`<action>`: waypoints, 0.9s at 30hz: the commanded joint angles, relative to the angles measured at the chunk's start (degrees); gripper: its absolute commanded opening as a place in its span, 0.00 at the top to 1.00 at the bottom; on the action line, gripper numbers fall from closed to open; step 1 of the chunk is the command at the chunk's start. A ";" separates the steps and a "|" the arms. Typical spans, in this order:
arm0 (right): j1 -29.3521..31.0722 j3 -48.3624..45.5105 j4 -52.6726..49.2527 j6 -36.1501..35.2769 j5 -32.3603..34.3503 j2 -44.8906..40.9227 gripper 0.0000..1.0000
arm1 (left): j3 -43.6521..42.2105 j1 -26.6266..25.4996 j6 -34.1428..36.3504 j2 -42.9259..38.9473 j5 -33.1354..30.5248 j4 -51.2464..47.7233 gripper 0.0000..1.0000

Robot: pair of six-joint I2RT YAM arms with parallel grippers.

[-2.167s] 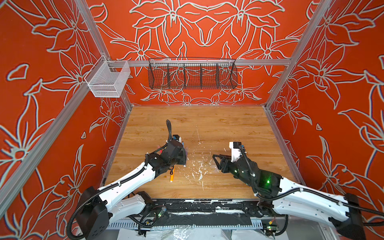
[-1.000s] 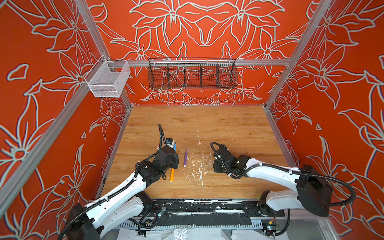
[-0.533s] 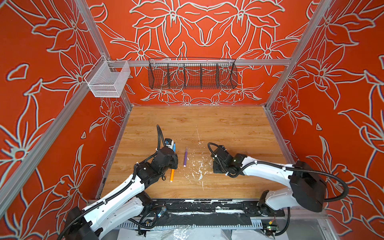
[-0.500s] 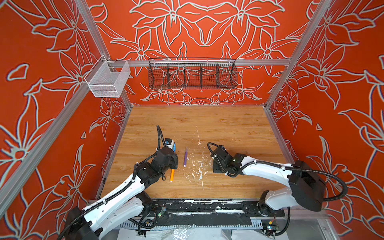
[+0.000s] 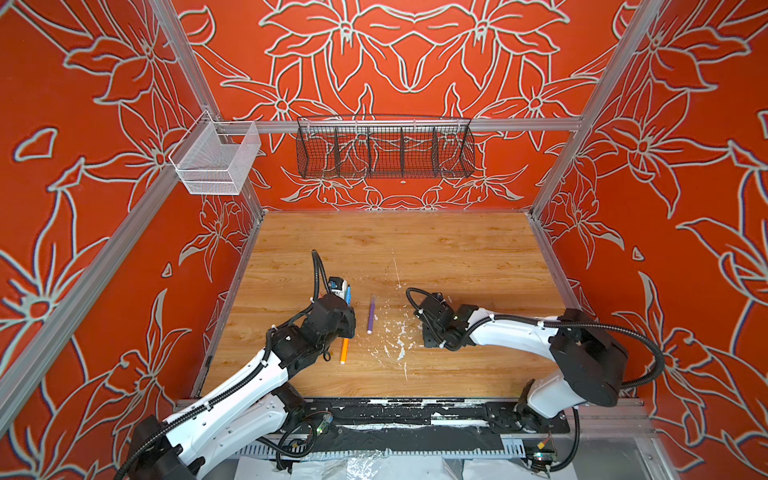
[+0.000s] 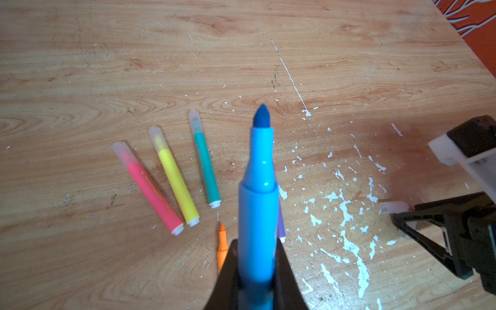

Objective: Insert the pens into the pen caps
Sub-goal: 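Move the right gripper down over the translucent caps on the table, then close the right gripper on the upright translucent cap and lift it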

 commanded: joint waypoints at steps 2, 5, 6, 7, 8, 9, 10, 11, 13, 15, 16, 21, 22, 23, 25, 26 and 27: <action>0.43 -0.51 -5.43 0.93 4.11 -2.40 0.51 | -0.74 0.28 -0.47 -0.97 -0.18 -0.70 1.00; 0.46 -1.80 -6.25 0.99 4.01 -4.20 0.52 | -0.92 0.24 -0.47 -1.47 -0.04 -0.70 1.00; 0.46 -2.03 -6.35 1.06 3.78 -4.59 0.52 | -0.99 0.24 -0.46 -1.66 -0.03 -0.70 1.00; 0.46 -2.38 -6.44 1.16 3.57 -5.02 0.52 | -1.05 0.27 -0.42 -1.93 -0.02 -0.70 1.00; 0.48 -2.71 -6.35 1.17 3.38 -5.37 0.52 | -1.16 0.24 -0.45 -2.19 -0.03 -0.70 1.00; 0.48 -2.81 -6.27 1.16 3.25 -5.51 0.52 | -1.29 0.26 -0.48 -2.45 -0.03 -0.70 1.00; 0.47 -2.98 -6.03 1.06 3.01 -5.52 0.52 | -1.31 0.24 -0.43 -2.70 -0.11 -0.70 1.00; 0.46 -2.92 -5.75 0.99 2.71 -5.39 0.53 | -1.48 0.28 -0.48 -2.89 -0.11 -0.70 1.00; 0.46 -2.63 -5.18 0.72 1.84 -4.70 0.54 | -1.57 0.30 -0.49 -3.18 -0.11 -0.70 1.00; 0.46 -2.15 -4.55 0.60 0.78 -3.82 0.54 | -1.55 0.25 -0.50 -3.28 -0.03 -0.83 1.00; 0.47 -2.06 -4.30 0.49 0.32 -3.42 0.54 | -1.55 0.27 -0.49 -3.32 -0.03 -0.79 1.00; 0.46 -1.87 -3.55 0.30 -0.65 -1.72 0.54 | -1.53 0.21 -0.47 -3.36 0.11 -0.70 1.00; 0.46 -1.83 -3.45 0.30 -0.74 -1.31 0.55 | -1.55 0.31 -0.42 -3.36 0.06 -0.70 1.00; 0.46 -1.79 -3.41 0.18 -0.96 -0.94 0.56 | -1.54 0.25 -0.45 -3.36 0.06 -0.70 1.00; 0.46 -1.58 -3.29 0.03 -1.28 -0.38 0.58 | -1.59 0.29 -0.47 -3.36 0.06 -0.70 1.00; 0.53 -1.52 -3.36 -0.04 -1.28 -0.12 0.59 | -1.61 0.24 -0.46 -3.45 0.15 -0.74 1.00; 0.50 -1.45 -3.28 -0.03 -1.36 0.10 0.60 | -1.65 0.24 -0.45 -3.53 0.15 -0.70 1.00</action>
